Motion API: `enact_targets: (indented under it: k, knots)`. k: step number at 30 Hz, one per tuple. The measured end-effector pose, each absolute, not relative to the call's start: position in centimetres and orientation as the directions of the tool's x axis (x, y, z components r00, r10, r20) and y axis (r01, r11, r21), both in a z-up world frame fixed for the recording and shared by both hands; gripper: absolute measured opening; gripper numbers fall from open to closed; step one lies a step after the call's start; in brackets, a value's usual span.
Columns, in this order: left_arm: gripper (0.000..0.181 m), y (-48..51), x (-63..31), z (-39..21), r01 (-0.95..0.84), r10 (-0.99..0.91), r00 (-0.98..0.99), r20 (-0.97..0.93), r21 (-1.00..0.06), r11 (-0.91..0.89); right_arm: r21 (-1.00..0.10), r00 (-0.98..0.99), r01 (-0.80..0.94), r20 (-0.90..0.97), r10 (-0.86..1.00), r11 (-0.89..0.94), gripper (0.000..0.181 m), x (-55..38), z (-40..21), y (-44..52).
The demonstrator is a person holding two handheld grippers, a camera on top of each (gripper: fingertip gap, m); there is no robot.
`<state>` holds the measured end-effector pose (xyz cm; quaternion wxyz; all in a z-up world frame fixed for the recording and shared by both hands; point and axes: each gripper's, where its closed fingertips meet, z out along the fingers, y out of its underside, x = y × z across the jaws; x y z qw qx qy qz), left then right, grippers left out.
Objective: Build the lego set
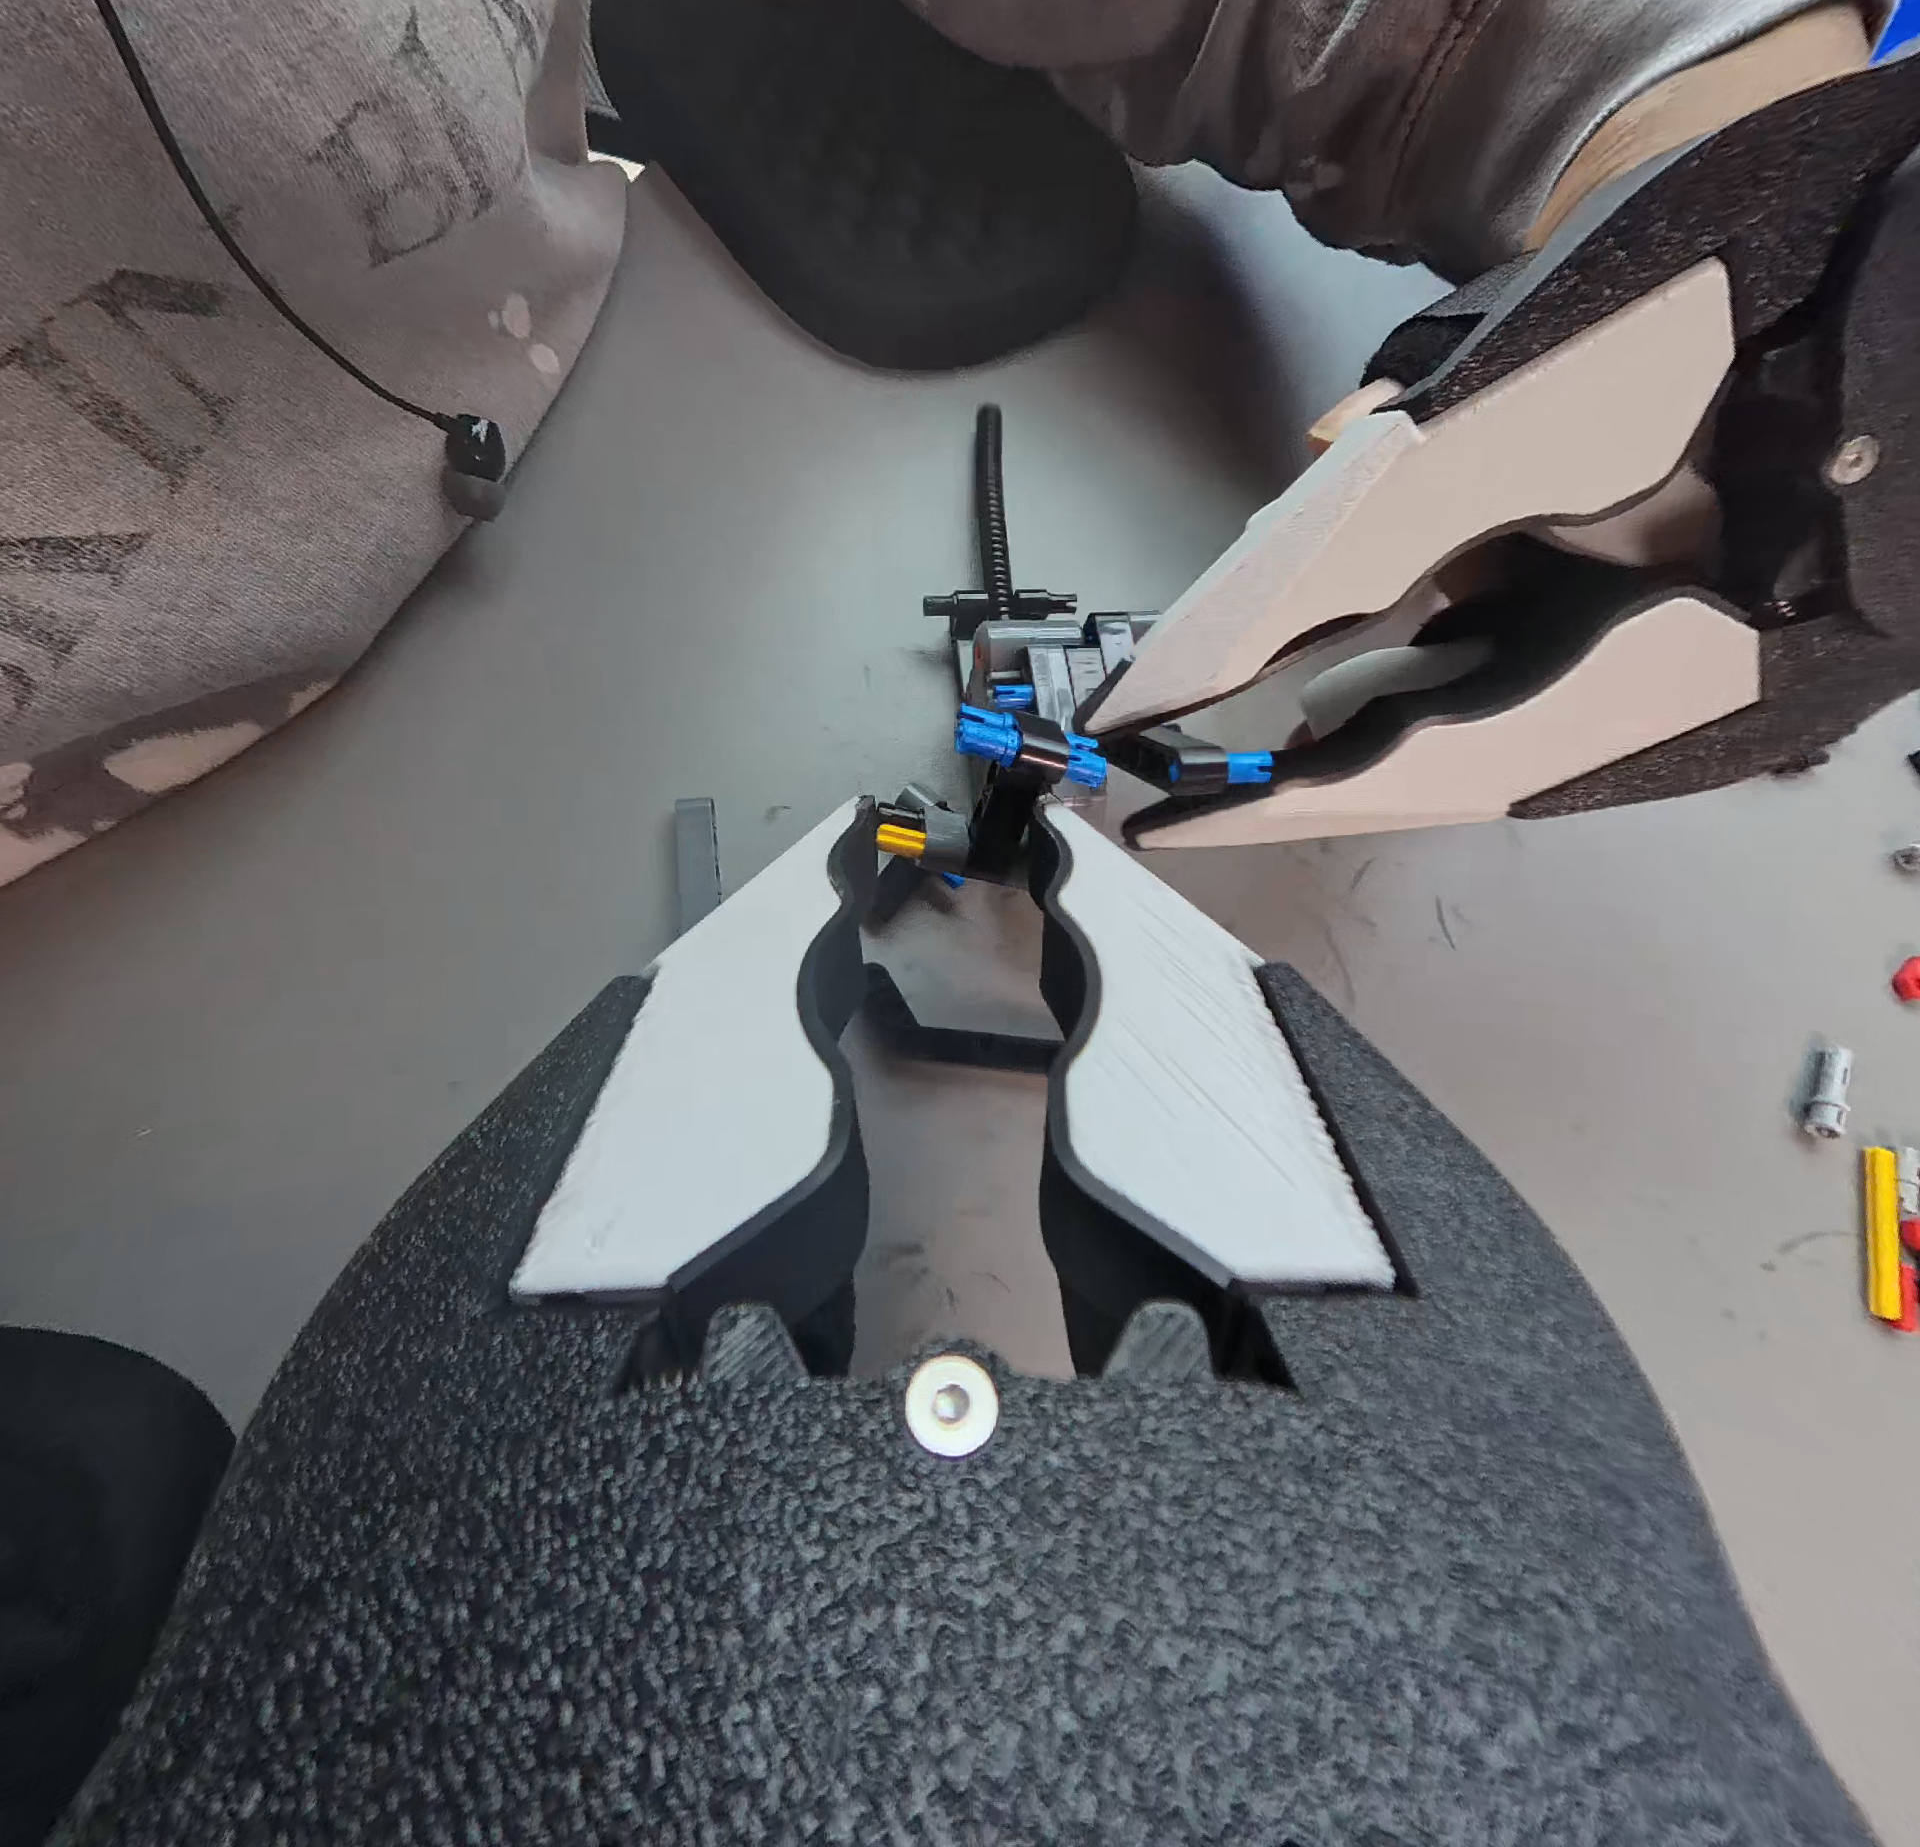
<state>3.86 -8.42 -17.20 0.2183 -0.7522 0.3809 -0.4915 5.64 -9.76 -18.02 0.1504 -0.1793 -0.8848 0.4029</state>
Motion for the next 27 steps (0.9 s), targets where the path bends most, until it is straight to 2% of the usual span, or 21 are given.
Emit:
enact_targets:
  k: [1, 5, 9, 12, 16, 21, 23, 27]
  knots:
    - [0.023, -8.2, 3.6, -17.3, -0.359, -0.788, 0.268, 0.555, -0.702, -0.616, -0.767, -0.888, 0.201, 0.12, 0.444, 0.61, 0.029, 5.7, -18.1, -9.7]
    - [0.03, -7.5, 1.8, -17.0, -0.307, -0.752, 0.512, 0.415, -0.729, -0.612, -0.774, -0.881, 0.217, 0.108, 0.461, 0.595, 0.029, 6.0, -18.1, -9.4]
    - [0.029, -8.5, -0.1, -17.1, -0.228, -0.574, 0.769, 0.283, -0.717, -0.659, -0.77, -0.878, 0.231, 0.098, 0.468, 0.595, 0.029, 5.8, -18.3, -9.2]
    - [0.028, -9.6, 0.5, -17.2, -0.158, -0.455, 0.861, 0.228, -0.73, -0.665, -0.761, -0.884, 0.241, 0.084, 0.46, 0.602, 0.029, 5.9, -18.8, -9.3]
    - [0.039, -10.2, 2.3, -17.9, -0.103, -0.378, 0.9, 0.217, -0.737, -0.668, -0.748, -0.881, 0.251, 0.086, 0.465, 0.614, 0.029, 5.9, -19.2, -9.4]
    - [0.032, -9.3, 3.1, -18.4, -0.133, -0.4, 0.896, 0.193, -0.743, -0.656, -0.755, -0.88, 0.235, 0.102, 0.464, 0.612, 0.029, 5.8, -19.0, -9.7]
    - [0.022, -9.1, 3.3, -19.0, -0.193, -0.445, 0.879, 0.173, -0.723, -0.663, -0.754, -0.879, 0.231, 0.109, 0.464, 0.615, 0.029, 5.7, -19.1, -9.8]
    - [0.021, -8.8, 3.5, -19.0, -0.289, -0.566, 0.804, 0.183, -0.712, -0.64, -0.748, -0.88, 0.23, 0.113, 0.461, 0.623, 0.029, 5.8, -19.2, -9.8]
